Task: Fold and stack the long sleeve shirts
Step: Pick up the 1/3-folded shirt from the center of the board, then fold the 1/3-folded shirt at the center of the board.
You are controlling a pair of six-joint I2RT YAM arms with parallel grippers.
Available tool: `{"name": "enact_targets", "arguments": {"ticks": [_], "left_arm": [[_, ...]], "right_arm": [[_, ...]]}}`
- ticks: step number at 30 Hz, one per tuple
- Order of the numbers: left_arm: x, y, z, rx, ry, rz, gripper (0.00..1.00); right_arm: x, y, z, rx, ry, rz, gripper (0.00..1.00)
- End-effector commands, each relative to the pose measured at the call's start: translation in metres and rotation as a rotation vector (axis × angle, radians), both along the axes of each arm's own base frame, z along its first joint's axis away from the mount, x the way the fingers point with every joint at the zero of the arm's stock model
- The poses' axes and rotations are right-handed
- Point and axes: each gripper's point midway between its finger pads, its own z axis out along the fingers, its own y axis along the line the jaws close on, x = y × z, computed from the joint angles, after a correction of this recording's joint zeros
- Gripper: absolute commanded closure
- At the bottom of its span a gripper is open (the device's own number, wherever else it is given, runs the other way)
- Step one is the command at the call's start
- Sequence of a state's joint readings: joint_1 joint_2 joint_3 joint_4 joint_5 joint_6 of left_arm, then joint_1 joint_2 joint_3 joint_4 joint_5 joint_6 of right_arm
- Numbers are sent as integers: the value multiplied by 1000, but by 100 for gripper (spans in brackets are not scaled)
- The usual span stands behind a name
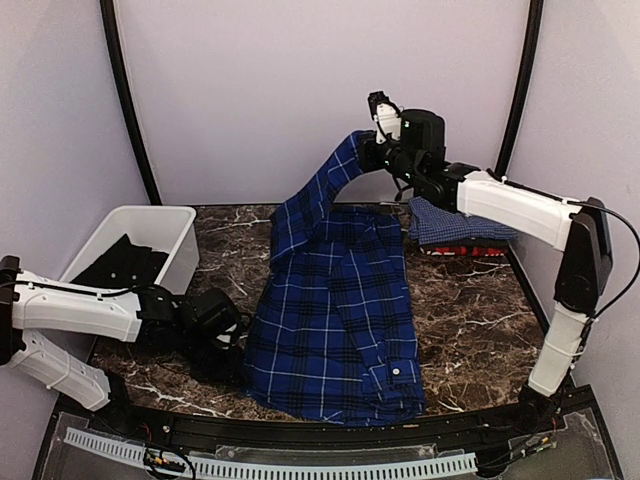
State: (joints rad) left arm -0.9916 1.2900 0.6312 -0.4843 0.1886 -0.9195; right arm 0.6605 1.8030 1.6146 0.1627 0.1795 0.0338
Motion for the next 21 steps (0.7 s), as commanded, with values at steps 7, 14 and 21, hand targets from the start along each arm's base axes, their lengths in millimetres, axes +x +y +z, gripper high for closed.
{"name": "enact_targets", "arguments": {"ticks": [7, 14, 21], "left_arm": [[5, -34, 37, -11, -96, -248, 100], [1, -68, 48, -74, -91, -410, 100], [-2, -102, 54, -134, -84, -548, 100]], "right_arm": [[5, -65, 44, 40, -77, -184, 100], [7, -95, 41, 15, -75, -266, 100], [11, -127, 39, 9, -69, -328, 100]]}}
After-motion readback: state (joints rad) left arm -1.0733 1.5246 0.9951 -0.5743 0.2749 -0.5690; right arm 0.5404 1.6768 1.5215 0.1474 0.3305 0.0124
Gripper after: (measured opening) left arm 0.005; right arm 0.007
